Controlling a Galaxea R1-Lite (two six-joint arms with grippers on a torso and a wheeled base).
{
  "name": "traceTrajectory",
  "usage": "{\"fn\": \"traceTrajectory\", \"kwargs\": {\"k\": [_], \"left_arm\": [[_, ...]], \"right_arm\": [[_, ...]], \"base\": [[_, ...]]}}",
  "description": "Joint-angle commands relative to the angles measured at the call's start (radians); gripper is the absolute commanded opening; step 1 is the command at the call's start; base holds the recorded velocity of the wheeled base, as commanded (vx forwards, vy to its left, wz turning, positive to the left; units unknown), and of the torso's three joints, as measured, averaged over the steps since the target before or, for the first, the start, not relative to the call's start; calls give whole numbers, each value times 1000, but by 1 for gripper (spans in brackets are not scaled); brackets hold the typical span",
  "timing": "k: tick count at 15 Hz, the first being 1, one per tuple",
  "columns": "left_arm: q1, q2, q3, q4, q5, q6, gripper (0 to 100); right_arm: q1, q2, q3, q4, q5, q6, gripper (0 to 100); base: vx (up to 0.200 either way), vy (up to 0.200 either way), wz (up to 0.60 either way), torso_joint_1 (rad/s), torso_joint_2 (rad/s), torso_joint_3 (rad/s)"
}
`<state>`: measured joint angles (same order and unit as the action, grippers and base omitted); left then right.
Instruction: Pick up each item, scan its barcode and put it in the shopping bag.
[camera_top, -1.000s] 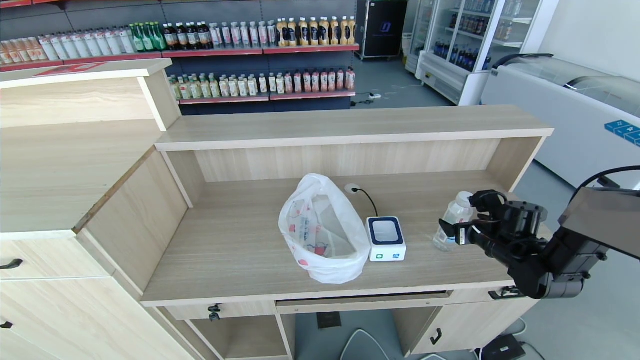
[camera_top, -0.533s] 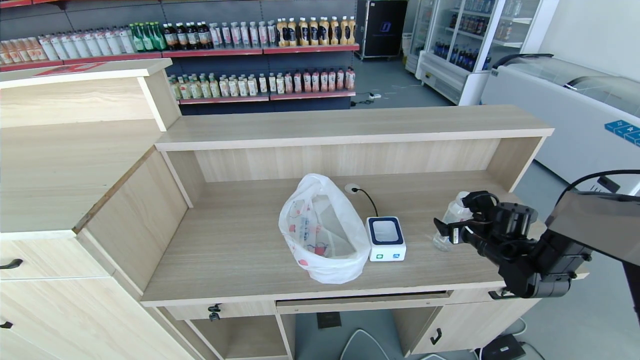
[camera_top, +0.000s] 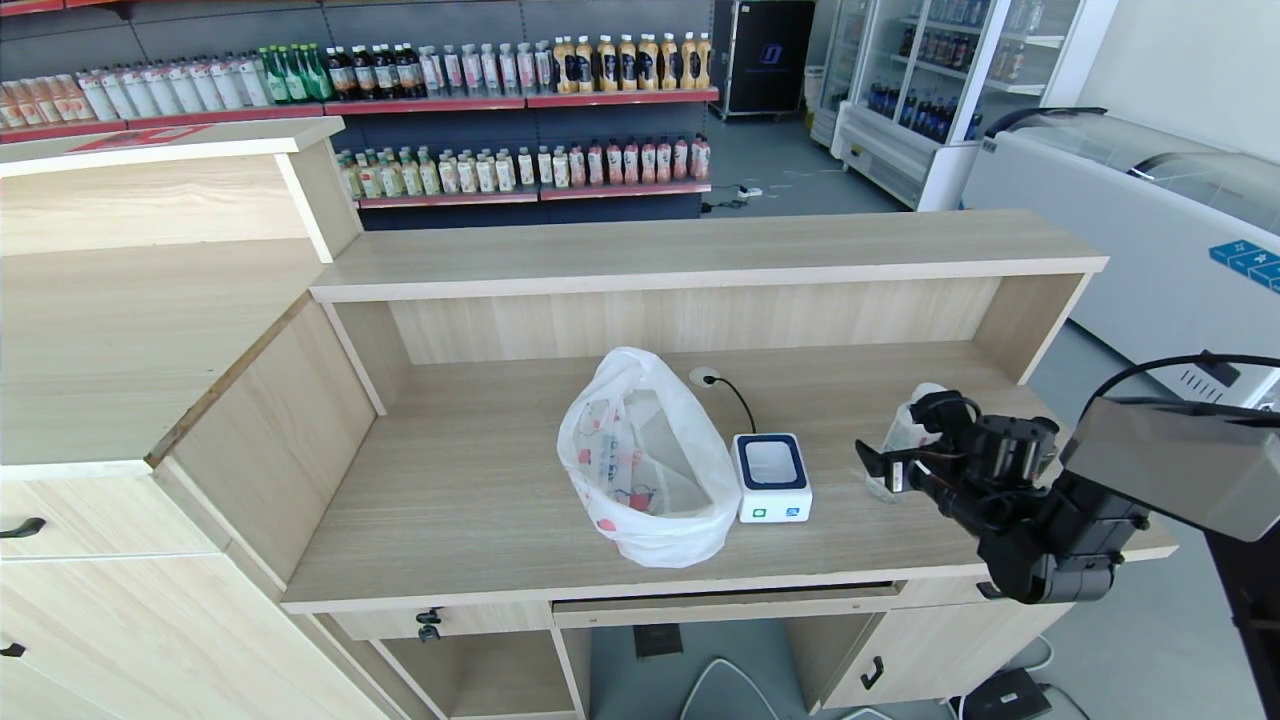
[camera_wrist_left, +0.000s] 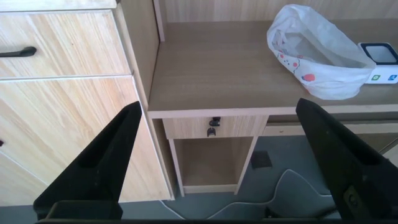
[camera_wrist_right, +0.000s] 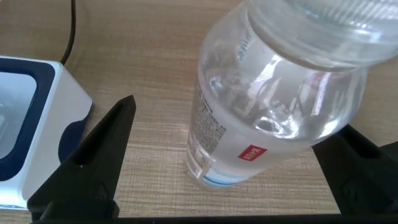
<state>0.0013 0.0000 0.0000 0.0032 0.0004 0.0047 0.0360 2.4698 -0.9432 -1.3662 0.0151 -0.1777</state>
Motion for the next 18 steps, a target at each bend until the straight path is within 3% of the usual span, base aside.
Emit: {"fn": "traceTrajectory", "kwargs": {"k": [1, 18], "left_arm": [[0, 2, 0, -2, 1, 0, 100], [0, 2, 0, 0, 1, 0, 100]], "right_arm": [[1, 20, -20, -2, 0, 0, 100], [10, 87, -152, -1, 0, -23, 100]], "base": [[0, 0, 0, 0, 0, 0], [0, 0, 0, 0, 0, 0]]}}
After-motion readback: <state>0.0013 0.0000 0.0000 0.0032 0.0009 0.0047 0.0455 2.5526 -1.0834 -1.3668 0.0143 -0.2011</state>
